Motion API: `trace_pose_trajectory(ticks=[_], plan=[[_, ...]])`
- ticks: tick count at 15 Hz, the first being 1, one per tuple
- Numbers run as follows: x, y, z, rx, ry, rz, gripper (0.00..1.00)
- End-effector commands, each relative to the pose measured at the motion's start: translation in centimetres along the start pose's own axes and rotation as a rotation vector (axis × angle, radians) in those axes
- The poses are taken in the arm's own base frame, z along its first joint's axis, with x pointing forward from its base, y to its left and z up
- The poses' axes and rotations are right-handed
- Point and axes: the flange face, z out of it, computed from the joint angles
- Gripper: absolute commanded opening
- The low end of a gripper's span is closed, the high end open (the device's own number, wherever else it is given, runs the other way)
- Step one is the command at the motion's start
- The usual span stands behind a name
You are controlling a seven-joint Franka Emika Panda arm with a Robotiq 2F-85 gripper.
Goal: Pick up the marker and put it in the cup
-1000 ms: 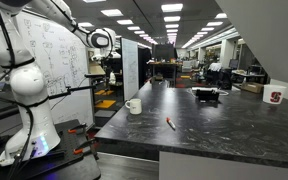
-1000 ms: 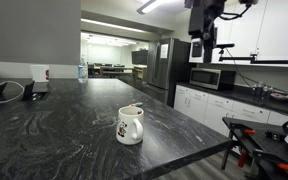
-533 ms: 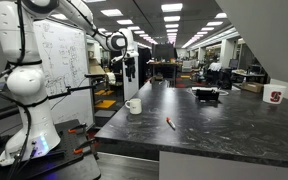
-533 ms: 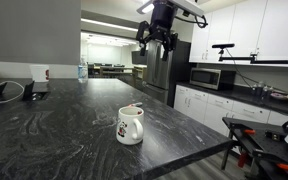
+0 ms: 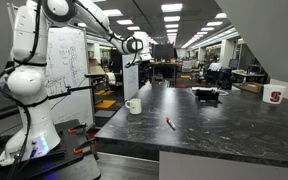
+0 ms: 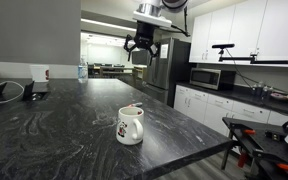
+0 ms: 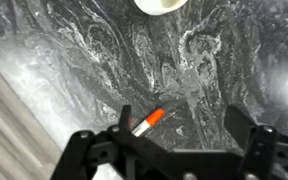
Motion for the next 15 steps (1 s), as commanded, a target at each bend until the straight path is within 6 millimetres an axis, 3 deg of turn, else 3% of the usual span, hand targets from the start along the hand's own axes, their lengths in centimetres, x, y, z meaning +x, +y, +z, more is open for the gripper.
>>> trace_pose_trajectory(ticks=[1, 7, 12, 15], plan=[[1.9, -0.8, 1.2, 0.009, -0.024, 0.098, 1.00], [6.9, 0.9, 4.6, 0.054, -0.083, 0.223, 1.00], [12.0, 2.7, 9.0, -0.002, -0.057, 0.322, 1.00], [13.8, 2.9, 11.7, -0.053, -0.055, 0.364, 1.00]])
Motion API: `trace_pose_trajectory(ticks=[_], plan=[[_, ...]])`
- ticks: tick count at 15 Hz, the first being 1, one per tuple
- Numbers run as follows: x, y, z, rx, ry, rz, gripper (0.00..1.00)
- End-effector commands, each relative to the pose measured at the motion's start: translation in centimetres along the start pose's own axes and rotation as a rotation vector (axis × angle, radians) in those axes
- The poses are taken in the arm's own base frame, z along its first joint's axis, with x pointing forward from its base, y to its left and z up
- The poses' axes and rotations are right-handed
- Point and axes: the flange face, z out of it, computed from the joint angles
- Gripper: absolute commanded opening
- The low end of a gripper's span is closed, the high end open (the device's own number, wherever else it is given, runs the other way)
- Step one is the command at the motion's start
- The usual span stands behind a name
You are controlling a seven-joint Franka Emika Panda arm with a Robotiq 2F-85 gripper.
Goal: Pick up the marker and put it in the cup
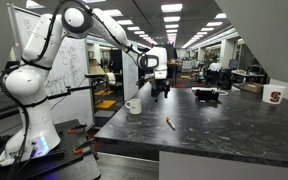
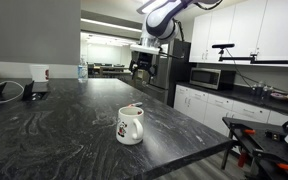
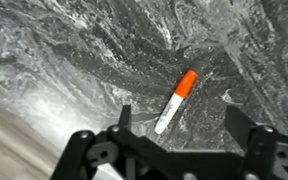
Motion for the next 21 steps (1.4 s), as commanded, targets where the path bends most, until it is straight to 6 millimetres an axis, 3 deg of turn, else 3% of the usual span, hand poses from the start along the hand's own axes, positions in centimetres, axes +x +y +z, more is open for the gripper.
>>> trace_pose_trajectory(ticks=[1, 9, 15, 21], plan=[[0.9, -1.9, 1.9, -0.029, 0.003, 0.053, 1.00], [2.4, -4.7, 6.4, -0.075, -0.003, 0.101, 1.00], [4.8, -4.7, 10.2, -0.116, -0.002, 0.146, 1.00], [5.1, -4.9, 13.5, -0.155, 0.000, 0.194, 1.00]])
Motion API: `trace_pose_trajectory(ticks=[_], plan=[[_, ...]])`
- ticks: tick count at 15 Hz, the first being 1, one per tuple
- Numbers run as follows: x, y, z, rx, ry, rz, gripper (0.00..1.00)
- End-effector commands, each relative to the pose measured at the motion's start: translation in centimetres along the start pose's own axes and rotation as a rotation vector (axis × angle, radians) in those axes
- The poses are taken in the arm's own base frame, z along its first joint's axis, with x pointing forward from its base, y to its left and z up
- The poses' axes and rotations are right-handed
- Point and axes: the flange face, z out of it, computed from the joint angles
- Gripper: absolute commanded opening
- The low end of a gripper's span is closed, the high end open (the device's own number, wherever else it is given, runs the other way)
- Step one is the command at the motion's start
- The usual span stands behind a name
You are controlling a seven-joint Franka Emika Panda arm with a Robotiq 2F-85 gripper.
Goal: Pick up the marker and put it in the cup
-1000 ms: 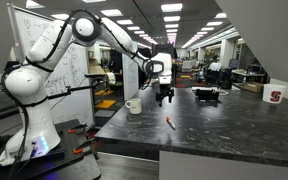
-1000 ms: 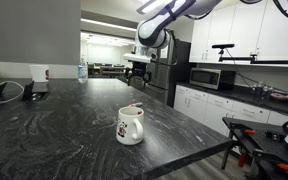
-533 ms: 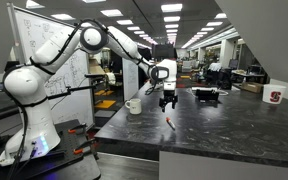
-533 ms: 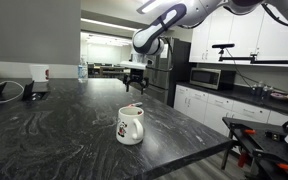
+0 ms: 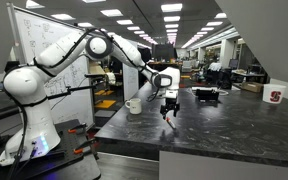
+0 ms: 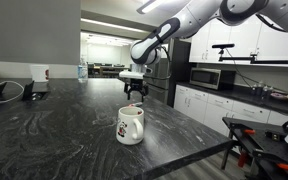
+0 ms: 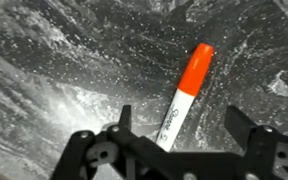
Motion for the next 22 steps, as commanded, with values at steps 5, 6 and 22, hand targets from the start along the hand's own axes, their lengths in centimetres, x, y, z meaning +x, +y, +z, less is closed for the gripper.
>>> trace_pose_trajectory(ticks=[5, 6, 22], plan=[[0.5, -1.5, 1.1, -0.059, -0.015, 0.059, 1.00], [0.8, -1.5, 1.3, -0.068, -0.013, 0.060, 1.00], [2.4, -2.8, 2.4, -0.093, 0.013, 0.017, 0.14]])
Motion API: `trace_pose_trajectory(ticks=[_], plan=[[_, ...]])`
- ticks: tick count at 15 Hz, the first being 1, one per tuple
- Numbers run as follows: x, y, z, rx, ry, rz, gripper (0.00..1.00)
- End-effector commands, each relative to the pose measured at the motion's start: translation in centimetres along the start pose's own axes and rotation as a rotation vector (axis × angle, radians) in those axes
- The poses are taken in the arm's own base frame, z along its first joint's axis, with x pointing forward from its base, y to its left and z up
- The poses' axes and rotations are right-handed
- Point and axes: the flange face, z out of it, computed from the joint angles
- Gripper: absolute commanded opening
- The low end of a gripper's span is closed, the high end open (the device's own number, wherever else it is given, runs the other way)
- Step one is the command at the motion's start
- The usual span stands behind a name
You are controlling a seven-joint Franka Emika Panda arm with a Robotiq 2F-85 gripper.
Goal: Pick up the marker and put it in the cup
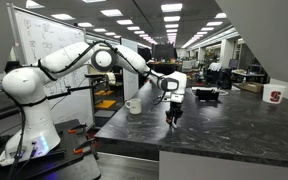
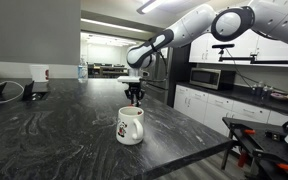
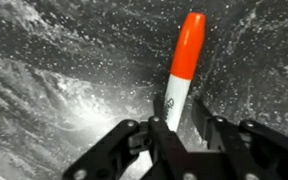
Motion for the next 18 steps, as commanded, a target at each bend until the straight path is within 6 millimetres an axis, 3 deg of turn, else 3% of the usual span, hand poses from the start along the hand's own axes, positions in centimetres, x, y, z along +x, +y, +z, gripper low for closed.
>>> trace_pose_trajectory(ticks=[1, 2, 5, 9, 14, 18], plan=[[-0.2, -0.5, -0.4, -0.014, 0.023, -0.025, 0.08], [-0.5, -0.5, -0.6, -0.007, 0.030, -0.037, 0.01], [-2.1, -0.8, -2.5, 0.000, 0.093, -0.123, 0.05], [-6.9, -0.5, -7.3, -0.036, 0.193, -0.330, 0.05], [-14.4, 2.5, -14.7, -0.145, 0.320, -0.531, 0.05], [-19.0, 6.3, -17.8, -0.196, 0.508, -0.633, 0.05]])
